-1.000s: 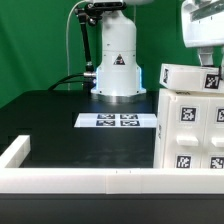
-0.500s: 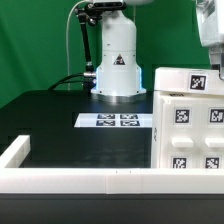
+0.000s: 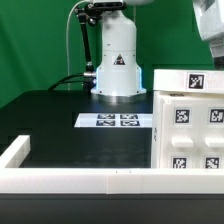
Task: Assemble cabinet
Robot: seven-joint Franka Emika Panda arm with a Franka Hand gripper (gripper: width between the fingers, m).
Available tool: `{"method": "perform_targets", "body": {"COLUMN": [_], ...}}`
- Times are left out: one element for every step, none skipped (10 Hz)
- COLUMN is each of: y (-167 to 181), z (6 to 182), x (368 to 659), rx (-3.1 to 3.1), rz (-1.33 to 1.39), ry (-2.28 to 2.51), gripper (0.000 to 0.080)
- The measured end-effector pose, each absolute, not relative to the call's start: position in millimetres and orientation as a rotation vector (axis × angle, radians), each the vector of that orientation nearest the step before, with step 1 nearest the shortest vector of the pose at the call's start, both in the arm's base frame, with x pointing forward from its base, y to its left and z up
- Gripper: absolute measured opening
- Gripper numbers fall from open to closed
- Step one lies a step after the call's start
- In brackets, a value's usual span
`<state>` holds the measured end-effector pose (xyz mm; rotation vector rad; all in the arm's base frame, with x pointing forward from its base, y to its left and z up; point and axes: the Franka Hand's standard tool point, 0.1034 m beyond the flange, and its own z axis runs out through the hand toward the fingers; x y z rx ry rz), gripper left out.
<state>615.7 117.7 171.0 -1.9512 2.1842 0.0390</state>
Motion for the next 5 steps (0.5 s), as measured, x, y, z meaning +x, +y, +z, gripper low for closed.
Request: {"method": "perform_targets", "body": {"y": [117.9, 120.5, 122.0, 123.1, 124.2], "z": [173.4, 176.9, 177.9, 179.3, 180.5], "x": [615.3, 622.4, 621.8, 623.0, 625.0], "rx": [-2.293, -2.447, -2.574, -2.703, -2.796], "rz": [0.057, 0.043, 0.053, 0.051, 0.030], "ry": [1.921, 1.722, 1.538, 1.332, 1.133], "gripper": [0.0797, 0.0797, 0.0797, 0.0797, 0.0797]}}
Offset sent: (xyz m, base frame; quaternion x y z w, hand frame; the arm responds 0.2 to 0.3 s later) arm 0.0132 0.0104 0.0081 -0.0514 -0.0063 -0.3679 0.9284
